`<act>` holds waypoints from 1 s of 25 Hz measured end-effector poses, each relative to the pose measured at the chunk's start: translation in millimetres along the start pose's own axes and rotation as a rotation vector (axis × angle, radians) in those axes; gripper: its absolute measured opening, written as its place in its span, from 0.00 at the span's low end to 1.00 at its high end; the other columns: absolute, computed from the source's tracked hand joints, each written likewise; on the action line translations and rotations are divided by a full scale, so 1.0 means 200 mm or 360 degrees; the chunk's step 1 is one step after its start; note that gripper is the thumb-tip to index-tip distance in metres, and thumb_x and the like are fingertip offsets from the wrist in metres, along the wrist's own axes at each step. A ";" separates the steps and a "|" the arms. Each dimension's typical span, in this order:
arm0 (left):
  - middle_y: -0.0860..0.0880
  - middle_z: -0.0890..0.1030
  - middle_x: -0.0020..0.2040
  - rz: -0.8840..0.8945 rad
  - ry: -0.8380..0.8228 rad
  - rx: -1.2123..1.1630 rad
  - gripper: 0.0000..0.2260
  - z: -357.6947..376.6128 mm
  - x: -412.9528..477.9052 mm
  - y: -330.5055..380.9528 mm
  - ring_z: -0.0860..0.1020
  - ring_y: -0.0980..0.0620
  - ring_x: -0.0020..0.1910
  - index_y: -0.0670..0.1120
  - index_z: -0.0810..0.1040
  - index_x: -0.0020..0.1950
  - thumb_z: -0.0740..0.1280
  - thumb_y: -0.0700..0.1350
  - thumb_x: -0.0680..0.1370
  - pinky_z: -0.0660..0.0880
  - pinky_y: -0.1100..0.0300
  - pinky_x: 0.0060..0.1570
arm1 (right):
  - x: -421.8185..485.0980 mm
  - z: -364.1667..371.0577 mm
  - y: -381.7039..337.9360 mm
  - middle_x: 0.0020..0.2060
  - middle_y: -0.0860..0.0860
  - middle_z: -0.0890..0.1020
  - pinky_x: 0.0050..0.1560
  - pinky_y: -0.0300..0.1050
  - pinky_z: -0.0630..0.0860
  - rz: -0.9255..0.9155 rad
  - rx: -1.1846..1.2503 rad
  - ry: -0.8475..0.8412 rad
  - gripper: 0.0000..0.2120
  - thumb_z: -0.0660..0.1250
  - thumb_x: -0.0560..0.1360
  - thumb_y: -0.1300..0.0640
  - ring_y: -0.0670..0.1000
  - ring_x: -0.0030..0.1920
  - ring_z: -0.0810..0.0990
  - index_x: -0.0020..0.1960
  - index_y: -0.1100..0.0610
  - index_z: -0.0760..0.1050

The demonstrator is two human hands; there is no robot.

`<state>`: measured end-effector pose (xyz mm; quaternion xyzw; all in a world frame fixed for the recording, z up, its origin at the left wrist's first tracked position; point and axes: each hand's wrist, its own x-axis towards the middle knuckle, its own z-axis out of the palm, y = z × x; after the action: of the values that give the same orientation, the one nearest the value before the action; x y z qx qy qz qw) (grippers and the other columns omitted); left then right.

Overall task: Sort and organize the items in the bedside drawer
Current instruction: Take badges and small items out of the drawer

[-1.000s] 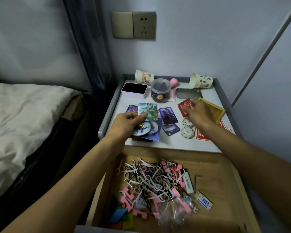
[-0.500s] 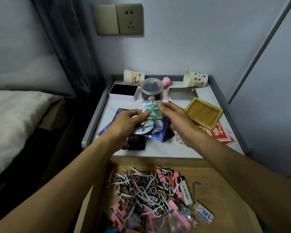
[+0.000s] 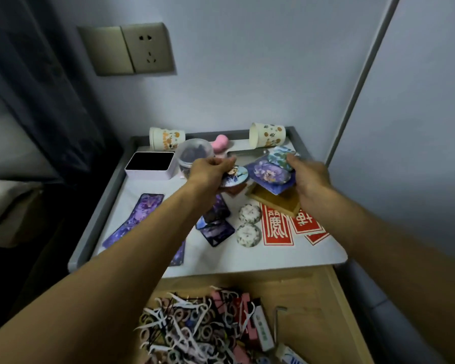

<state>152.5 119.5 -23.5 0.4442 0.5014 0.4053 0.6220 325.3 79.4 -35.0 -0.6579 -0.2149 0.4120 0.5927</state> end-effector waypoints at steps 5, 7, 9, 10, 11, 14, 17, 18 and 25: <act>0.40 0.76 0.41 -0.0072 0.0026 0.0157 0.06 0.15 0.22 0.03 0.79 0.48 0.36 0.40 0.71 0.54 0.65 0.34 0.78 0.80 0.55 0.31 | 0.23 -0.02 -0.03 0.50 0.54 0.83 0.51 0.50 0.78 -0.0153 -0.0394 0.0153 0.14 0.62 0.81 0.51 0.54 0.47 0.81 0.59 0.61 0.77; 0.39 0.75 0.43 -0.0017 0.0032 0.0465 0.07 0.18 0.26 0.02 0.77 0.47 0.39 0.41 0.69 0.49 0.66 0.32 0.77 0.77 0.55 0.33 | 0.26 -0.01 -0.03 0.49 0.53 0.81 0.43 0.44 0.73 -0.0258 -0.0619 0.0085 0.16 0.59 0.82 0.50 0.51 0.44 0.79 0.61 0.60 0.76; 0.39 0.74 0.45 0.0031 0.0097 0.0678 0.07 0.21 0.27 0.00 0.75 0.47 0.41 0.41 0.68 0.48 0.65 0.33 0.77 0.74 0.55 0.36 | 0.29 -0.01 -0.02 0.47 0.51 0.80 0.36 0.41 0.70 -0.0380 -0.0759 0.0030 0.16 0.59 0.83 0.49 0.46 0.39 0.77 0.60 0.59 0.77; 0.39 0.75 0.48 0.0063 0.0124 0.0755 0.07 0.22 0.27 -0.01 0.75 0.47 0.43 0.40 0.68 0.51 0.65 0.34 0.78 0.73 0.55 0.38 | 0.29 -0.02 -0.01 0.48 0.52 0.81 0.34 0.39 0.69 -0.0463 -0.0823 0.0026 0.15 0.59 0.82 0.49 0.45 0.39 0.77 0.57 0.59 0.78; 0.38 0.75 0.51 0.0091 0.0149 0.0828 0.08 0.23 0.27 -0.02 0.75 0.46 0.47 0.40 0.67 0.54 0.64 0.35 0.78 0.73 0.54 0.41 | 0.29 -0.02 0.00 0.50 0.53 0.81 0.34 0.38 0.69 -0.0550 -0.0893 0.0041 0.14 0.61 0.82 0.49 0.46 0.41 0.78 0.53 0.58 0.79; 0.41 0.75 0.52 0.0154 0.0155 0.1004 0.10 0.21 0.24 -0.02 0.76 0.45 0.50 0.42 0.66 0.57 0.65 0.39 0.79 0.74 0.55 0.46 | 0.26 -0.03 0.02 0.56 0.53 0.80 0.43 0.42 0.77 -0.0807 -0.1019 0.0130 0.13 0.64 0.80 0.48 0.51 0.51 0.79 0.46 0.57 0.79; 0.42 0.77 0.52 0.0180 0.0119 0.1118 0.15 0.20 0.19 -0.01 0.77 0.47 0.49 0.41 0.67 0.63 0.66 0.41 0.79 0.76 0.56 0.45 | 0.11 -0.06 0.01 0.50 0.50 0.81 0.38 0.37 0.75 -0.0691 -0.0922 -0.0089 0.13 0.62 0.81 0.49 0.45 0.43 0.79 0.56 0.57 0.78; 0.42 0.77 0.51 0.0174 0.0102 0.1121 0.17 0.20 0.17 0.00 0.77 0.48 0.47 0.41 0.66 0.65 0.66 0.41 0.79 0.76 0.57 0.42 | 0.06 -0.08 0.02 0.51 0.50 0.81 0.37 0.35 0.74 -0.0648 -0.0907 -0.0189 0.14 0.61 0.81 0.49 0.44 0.43 0.80 0.60 0.56 0.77; 0.39 0.77 0.57 0.0159 0.0090 0.0950 0.27 0.15 0.01 0.01 0.79 0.42 0.53 0.44 0.61 0.74 0.64 0.39 0.76 0.80 0.49 0.51 | -0.27 -0.26 0.01 0.52 0.50 0.80 0.28 0.33 0.76 -0.0608 -0.1025 -0.0433 0.14 0.62 0.81 0.54 0.45 0.38 0.83 0.67 0.48 0.70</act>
<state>181.5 118.5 -19.2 0.6201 0.5931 0.2822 0.4291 336.3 6.0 -24.4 -0.6978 -0.5281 0.2891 0.3882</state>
